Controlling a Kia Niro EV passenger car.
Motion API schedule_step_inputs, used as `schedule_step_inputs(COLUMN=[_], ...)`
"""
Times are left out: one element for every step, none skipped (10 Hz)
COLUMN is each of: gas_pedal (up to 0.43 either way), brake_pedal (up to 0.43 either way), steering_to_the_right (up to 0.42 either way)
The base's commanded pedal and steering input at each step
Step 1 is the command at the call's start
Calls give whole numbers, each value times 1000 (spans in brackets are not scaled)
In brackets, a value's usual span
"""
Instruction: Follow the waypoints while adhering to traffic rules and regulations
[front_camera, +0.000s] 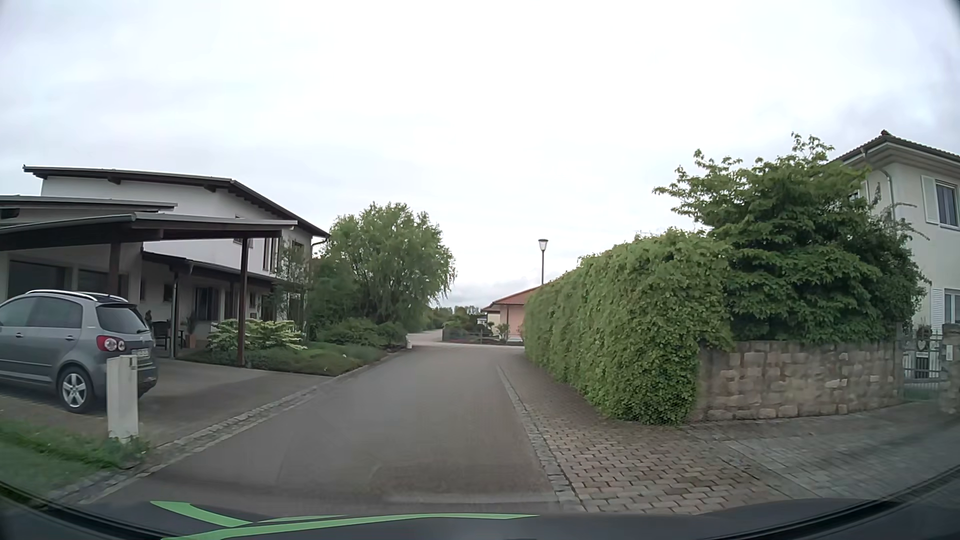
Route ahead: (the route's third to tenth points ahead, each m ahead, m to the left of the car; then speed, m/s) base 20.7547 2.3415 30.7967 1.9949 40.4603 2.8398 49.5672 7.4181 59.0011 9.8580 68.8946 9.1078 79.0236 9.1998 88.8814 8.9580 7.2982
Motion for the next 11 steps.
schedule_step_inputs(gas_pedal=[169,169,169,169,169,157,150,138,118,98,47], brake_pedal=[0,0,0,0,0,0,0,0,0,0,0], steering_to_the_right=[7,7,7,7,7,7,7,5,5,5,5])
